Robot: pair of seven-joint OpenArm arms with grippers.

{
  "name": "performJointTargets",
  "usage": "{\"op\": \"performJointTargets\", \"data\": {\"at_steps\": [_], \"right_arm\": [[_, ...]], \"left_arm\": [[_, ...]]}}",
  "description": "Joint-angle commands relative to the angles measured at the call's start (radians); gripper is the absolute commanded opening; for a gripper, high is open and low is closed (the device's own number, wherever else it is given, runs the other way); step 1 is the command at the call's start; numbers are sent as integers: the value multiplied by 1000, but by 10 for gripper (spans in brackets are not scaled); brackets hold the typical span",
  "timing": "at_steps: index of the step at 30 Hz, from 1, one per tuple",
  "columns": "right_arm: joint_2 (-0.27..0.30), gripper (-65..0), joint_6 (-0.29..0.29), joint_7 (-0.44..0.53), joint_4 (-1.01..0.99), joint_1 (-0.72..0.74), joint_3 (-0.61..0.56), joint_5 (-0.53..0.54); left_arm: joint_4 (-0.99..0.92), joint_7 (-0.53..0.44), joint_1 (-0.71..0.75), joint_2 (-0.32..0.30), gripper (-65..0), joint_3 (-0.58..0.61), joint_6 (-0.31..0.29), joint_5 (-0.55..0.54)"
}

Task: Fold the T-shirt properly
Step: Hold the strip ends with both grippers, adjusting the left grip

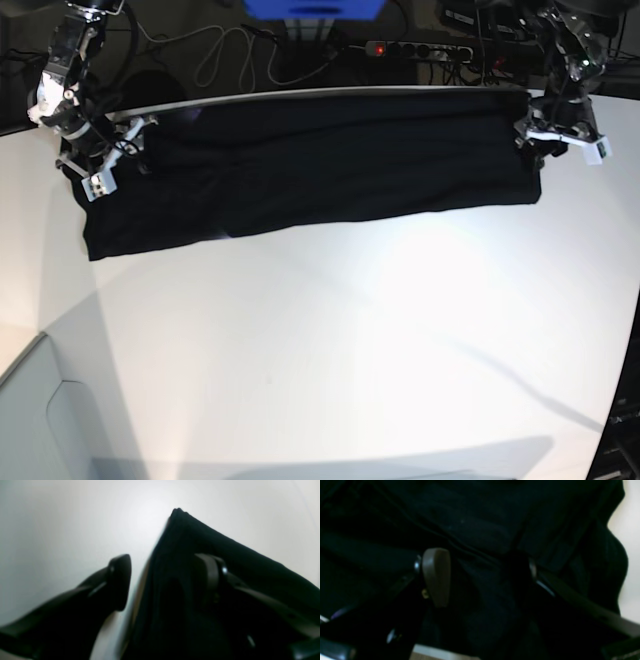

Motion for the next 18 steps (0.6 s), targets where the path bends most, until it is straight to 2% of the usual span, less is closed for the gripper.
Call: {"op": "performJointTargets", "data": {"at_steps": [1, 18], "right_arm": [[4, -282, 16, -75, -4, -15, -1, -41], [4, -282, 16, -75, -4, -15, -1, -41]], "left_arm": [[16, -20, 2, -11, -273, -4, -9, -15], [-35, -20, 2, -9, -272, -3, -9, -13]]}}
